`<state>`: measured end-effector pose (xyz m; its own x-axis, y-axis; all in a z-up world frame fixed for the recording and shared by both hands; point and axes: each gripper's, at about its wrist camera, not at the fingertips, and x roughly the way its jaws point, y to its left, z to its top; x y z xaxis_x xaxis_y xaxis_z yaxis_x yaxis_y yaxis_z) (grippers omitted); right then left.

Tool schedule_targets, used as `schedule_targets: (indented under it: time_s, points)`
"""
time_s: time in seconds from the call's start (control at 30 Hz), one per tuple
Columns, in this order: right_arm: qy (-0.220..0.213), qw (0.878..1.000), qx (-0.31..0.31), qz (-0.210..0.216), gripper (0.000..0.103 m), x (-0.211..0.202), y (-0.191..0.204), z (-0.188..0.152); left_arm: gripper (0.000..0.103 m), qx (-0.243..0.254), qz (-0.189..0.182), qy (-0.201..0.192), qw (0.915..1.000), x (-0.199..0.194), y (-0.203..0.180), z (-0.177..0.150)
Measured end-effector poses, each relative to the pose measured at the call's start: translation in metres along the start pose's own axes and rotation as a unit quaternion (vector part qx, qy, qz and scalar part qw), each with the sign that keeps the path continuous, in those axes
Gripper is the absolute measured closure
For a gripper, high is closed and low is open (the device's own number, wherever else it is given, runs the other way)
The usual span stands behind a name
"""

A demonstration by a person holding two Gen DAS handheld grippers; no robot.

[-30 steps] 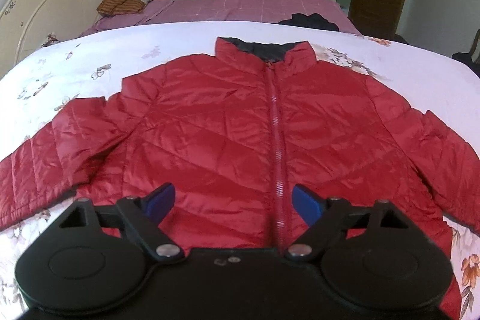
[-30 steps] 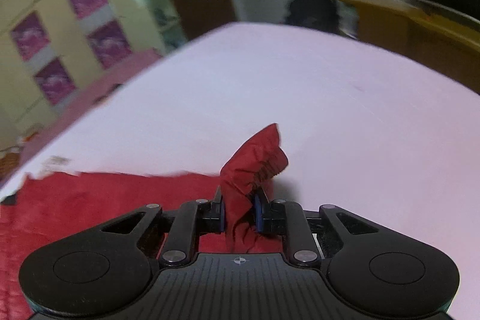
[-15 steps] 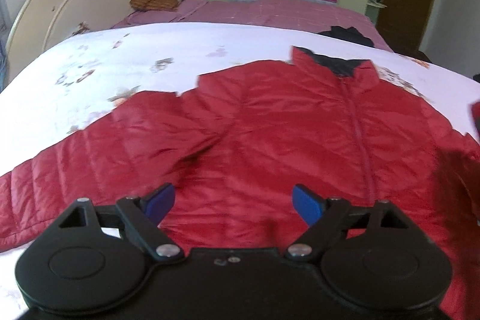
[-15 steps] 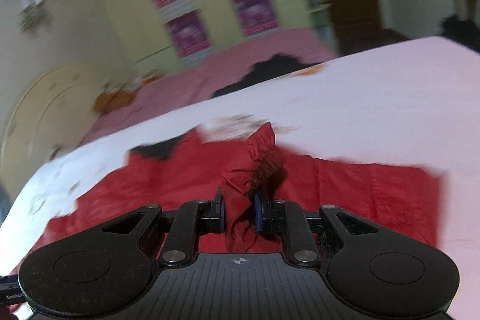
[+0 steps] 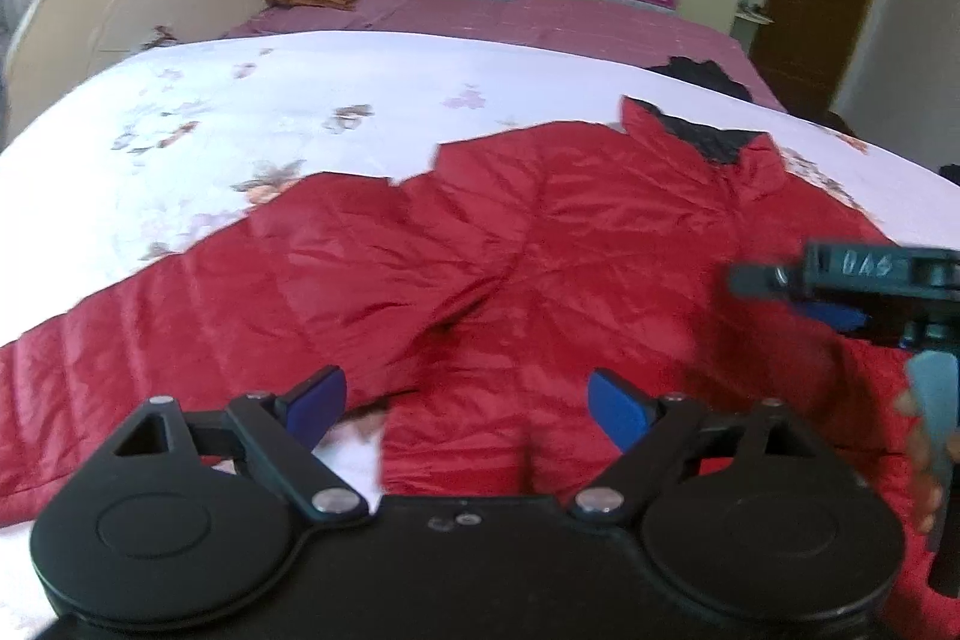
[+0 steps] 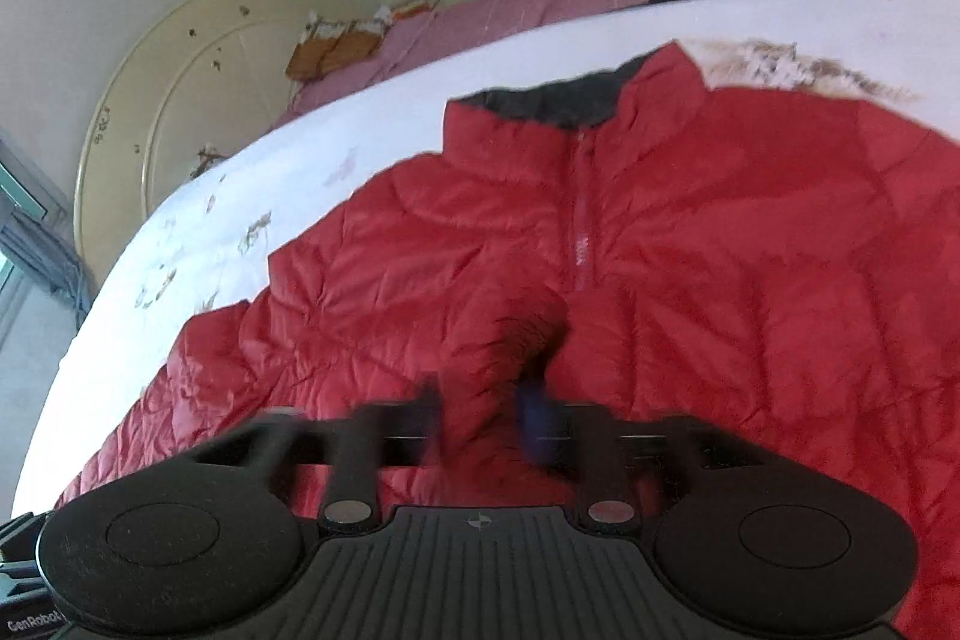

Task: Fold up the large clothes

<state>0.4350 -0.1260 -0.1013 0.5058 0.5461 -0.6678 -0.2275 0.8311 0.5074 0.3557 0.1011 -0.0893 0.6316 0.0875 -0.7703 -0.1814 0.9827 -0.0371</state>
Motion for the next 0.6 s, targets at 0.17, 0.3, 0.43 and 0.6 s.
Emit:
schedule_targets:
  time_s: [0.17, 0.3, 0.43, 0.6]
  points:
    - [-0.045, 0.999, -0.003, -0.017, 0.012, -0.035, -0.015, 0.003, 0.01, 0.03, -0.064, 0.014, 0.9974, 0.011, -0.031, 0.003]
    - [-0.072, 0.996, 0.004, -0.049, 0.012, -0.074, -0.039, 0.004, 0.006, 0.06, -0.083, 0.021, 0.9945, 0.028, -0.061, 0.003]
    - [-0.094, 0.992, 0.009, -0.086, 0.012, -0.108, -0.062, -0.004, 0.009, 0.065, -0.08, 0.023, 0.9945, 0.054, -0.081, 0.008]
    - [-0.116, 0.984, 0.014, -0.131, 0.012, -0.138, -0.085, -0.014, 0.053, 0.065, -0.09, 0.025, 0.9935, 0.082, -0.087, 0.011]
